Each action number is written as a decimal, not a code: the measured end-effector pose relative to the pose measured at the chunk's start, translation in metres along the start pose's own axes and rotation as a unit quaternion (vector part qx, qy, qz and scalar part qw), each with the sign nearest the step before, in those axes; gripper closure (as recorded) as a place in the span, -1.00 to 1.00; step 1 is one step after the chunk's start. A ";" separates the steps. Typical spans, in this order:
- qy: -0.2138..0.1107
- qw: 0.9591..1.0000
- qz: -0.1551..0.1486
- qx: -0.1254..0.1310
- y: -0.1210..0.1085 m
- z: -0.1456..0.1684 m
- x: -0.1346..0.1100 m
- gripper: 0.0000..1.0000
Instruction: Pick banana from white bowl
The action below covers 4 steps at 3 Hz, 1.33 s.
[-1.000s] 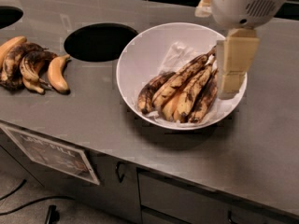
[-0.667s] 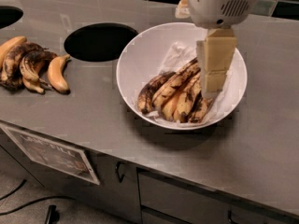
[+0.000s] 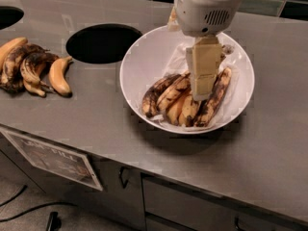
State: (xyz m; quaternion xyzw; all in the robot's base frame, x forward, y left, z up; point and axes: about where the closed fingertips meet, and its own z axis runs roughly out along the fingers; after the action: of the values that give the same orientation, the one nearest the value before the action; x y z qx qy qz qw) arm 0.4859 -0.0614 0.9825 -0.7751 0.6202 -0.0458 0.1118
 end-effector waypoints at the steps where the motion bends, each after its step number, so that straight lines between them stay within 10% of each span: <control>1: -0.004 1.000 -0.004 -0.013 -0.009 0.017 -0.001 -0.82; 4: -0.023 0.999 0.000 -0.036 -0.027 0.051 0.000 -0.64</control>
Offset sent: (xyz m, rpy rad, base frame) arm 0.0259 0.0014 -0.0408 -0.0183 0.1256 0.0119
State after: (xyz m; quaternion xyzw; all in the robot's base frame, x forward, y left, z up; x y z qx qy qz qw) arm 0.5218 -0.0497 0.9388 -0.7796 0.6185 -0.0061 0.0978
